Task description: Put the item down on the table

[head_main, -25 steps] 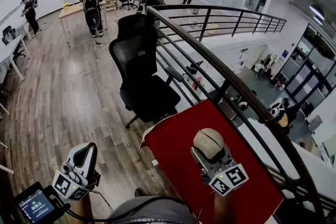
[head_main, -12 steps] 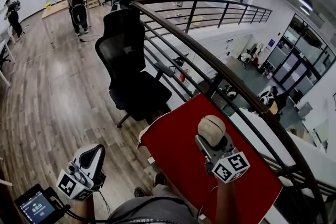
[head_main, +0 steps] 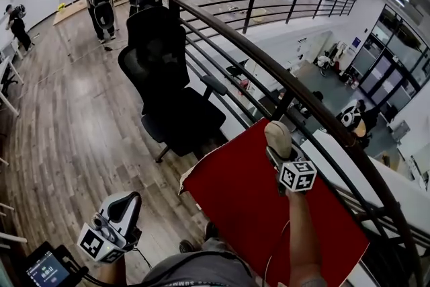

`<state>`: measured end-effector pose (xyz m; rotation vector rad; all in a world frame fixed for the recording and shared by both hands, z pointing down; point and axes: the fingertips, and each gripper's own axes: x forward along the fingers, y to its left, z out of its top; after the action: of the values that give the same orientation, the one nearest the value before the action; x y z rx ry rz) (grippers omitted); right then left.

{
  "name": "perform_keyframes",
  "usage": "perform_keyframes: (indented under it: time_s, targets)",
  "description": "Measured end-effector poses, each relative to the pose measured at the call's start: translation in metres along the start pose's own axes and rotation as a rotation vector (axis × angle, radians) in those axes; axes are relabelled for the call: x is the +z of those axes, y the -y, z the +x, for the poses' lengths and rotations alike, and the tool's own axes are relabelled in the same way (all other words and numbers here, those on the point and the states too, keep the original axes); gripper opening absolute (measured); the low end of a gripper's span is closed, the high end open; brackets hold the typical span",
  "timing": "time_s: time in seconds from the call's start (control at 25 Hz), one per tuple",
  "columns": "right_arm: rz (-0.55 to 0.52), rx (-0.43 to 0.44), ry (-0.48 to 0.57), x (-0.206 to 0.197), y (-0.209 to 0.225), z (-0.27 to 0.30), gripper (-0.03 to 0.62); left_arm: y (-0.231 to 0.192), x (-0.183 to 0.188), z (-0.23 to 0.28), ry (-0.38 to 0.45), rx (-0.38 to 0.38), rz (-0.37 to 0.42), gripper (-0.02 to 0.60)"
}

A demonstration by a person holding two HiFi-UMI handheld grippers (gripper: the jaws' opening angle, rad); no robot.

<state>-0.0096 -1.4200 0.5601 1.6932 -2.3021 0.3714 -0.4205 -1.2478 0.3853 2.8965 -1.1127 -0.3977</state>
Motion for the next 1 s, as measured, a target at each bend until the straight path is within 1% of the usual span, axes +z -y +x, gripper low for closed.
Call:
perform_keyframes:
  time_s: [0.08,0.16,0.28,0.36,0.48,0.56,0.68,0.8,0.92,1.0]
  targets:
    - [-0.009,-0.035,-0.083,-0.023,0.036,0.031,0.281,-0.004,-0.005,0.016,-0.019,0.003,-0.001,0.002]
    - [-0.005,-0.069,-0.167,-0.051,0.074,0.06,0.281,-0.011,-0.018,0.025,-0.056,0.02,0.013,0.002]
    - [0.018,-0.117,-0.295,-0.099,0.123,0.1,0.282,-0.019,-0.029,0.042,-0.089,0.05,-0.005,0.002]
    - [0.03,-0.159,-0.384,-0.133,0.151,0.122,0.281,-0.024,-0.048,0.043,-0.139,0.062,0.002,0.002]
    - [0.051,-0.202,-0.513,-0.181,0.185,0.154,0.281,-0.034,-0.065,0.059,-0.177,0.086,-0.01,0.002]
    - [0.053,-0.217,-0.608,-0.209,0.202,0.17,0.281,-0.041,-0.081,0.064,-0.217,0.092,-0.01,0.002]
    - [0.012,-0.241,-0.743,-0.238,0.225,0.184,0.281,-0.046,-0.096,0.075,-0.258,0.098,-0.016,0.002]
    - [-0.026,-0.254,-0.81,-0.256,0.239,0.192,0.282,-0.048,-0.104,0.087,-0.27,0.104,-0.029,0.002]
    - [-0.019,-0.257,-0.82,-0.267,0.246,0.198,0.281,-0.046,-0.093,0.112,-0.23,0.112,-0.06,0.002]
    - [-0.006,-0.267,-0.823,-0.269,0.249,0.196,0.281,-0.048,-0.098,0.107,-0.246,0.112,-0.047,0.002]
